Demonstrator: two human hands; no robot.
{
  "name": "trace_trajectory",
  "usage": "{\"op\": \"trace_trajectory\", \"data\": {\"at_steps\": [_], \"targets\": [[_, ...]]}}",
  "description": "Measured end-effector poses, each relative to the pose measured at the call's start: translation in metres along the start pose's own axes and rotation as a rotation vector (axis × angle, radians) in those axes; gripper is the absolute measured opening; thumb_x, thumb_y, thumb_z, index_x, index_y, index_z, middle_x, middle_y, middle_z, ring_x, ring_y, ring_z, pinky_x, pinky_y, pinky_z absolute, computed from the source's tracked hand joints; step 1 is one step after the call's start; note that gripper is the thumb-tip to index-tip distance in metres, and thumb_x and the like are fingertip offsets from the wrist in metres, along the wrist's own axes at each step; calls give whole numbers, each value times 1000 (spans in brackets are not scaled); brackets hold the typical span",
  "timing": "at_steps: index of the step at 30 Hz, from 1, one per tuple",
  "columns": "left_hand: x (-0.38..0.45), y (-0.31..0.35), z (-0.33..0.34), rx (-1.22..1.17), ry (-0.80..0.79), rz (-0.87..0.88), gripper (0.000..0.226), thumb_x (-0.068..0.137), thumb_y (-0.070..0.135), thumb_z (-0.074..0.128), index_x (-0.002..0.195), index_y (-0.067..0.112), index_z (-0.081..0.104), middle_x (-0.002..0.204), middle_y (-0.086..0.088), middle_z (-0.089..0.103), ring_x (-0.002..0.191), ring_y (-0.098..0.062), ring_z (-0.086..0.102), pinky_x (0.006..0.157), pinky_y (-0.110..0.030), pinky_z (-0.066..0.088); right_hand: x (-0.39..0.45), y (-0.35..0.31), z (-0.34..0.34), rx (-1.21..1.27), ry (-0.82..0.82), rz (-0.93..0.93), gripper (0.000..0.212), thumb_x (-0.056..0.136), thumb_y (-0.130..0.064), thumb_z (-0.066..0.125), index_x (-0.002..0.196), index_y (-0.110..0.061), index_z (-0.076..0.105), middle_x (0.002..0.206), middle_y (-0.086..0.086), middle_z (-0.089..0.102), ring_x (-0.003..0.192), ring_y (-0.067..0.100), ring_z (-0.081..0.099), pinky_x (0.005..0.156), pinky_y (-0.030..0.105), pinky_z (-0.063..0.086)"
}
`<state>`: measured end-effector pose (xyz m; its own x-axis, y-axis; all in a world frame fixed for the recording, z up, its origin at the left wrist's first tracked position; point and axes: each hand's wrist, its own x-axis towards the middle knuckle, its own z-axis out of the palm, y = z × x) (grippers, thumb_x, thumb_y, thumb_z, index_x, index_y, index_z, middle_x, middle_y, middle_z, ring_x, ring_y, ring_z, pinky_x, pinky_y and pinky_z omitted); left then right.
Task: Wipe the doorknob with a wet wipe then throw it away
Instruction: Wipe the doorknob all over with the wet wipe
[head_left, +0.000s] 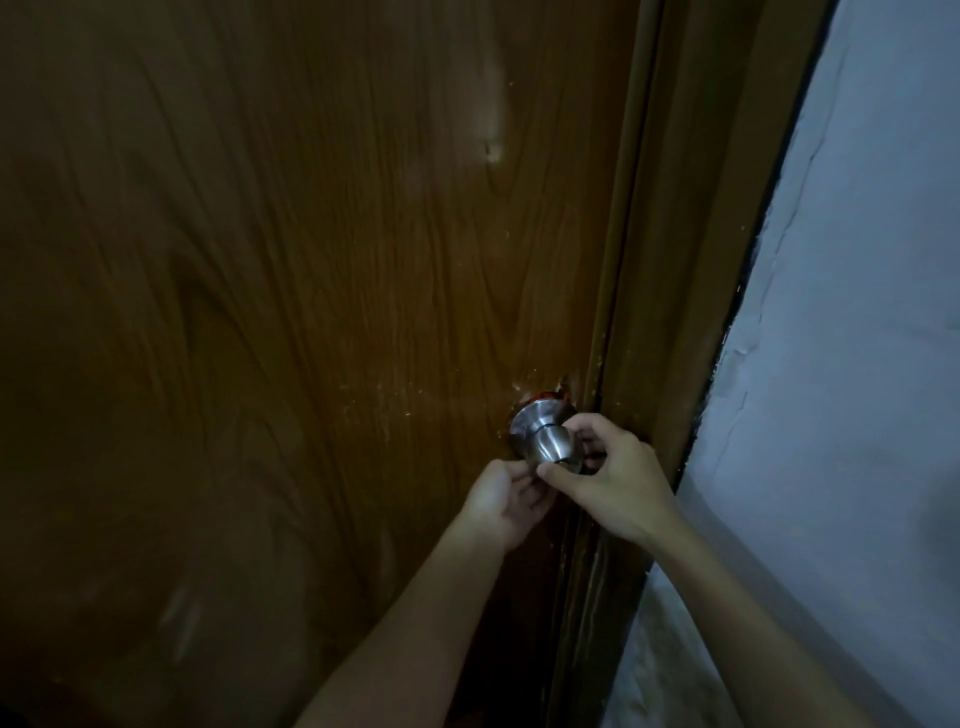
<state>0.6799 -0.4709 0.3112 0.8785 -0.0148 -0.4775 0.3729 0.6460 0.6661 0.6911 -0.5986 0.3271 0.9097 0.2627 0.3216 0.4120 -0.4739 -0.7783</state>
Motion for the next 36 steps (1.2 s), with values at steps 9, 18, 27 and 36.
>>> {"op": "trace_trajectory", "data": {"at_steps": [9, 18, 27, 36], "targets": [[-9, 23, -14, 125, 130, 124, 12, 87, 7, 56, 96, 5, 64, 97, -12, 71, 89, -18, 68, 77, -27, 52, -3, 0, 0, 42, -13, -25, 35, 71, -30, 74, 101, -27, 58, 93, -13, 66, 87, -4, 58, 67, 8, 40], [-16, 20, -10, 120, 226, 88, 12, 77, 21, 71, 85, 13, 68, 80, 0, 74, 75, -6, 69, 53, -14, 45, -2, 2, 1, 49, -3, -40, 33, 71, -29, 75, 100, -28, 58, 91, -14, 66, 85, -9, 57, 66, 10, 41], [-22, 36, 37, 969, 415, 788, 11, 76, 30, 72, 72, 20, 70, 71, 6, 68, 65, -9, 65, 64, -29, 56, -3, -1, 1, 68, -23, -50, 31, 72, -25, 75, 94, -33, 54, 87, -16, 62, 80, -19, 52, 62, -2, 40], [-32, 53, 20, 1781, 373, 1024, 10, 86, 26, 60, 91, 18, 63, 90, -1, 68, 86, -18, 64, 74, -34, 55, -3, 0, -1, 80, -23, -24, 36, 70, -28, 75, 101, -26, 57, 91, -12, 63, 85, -3, 56, 66, 15, 42]]}}
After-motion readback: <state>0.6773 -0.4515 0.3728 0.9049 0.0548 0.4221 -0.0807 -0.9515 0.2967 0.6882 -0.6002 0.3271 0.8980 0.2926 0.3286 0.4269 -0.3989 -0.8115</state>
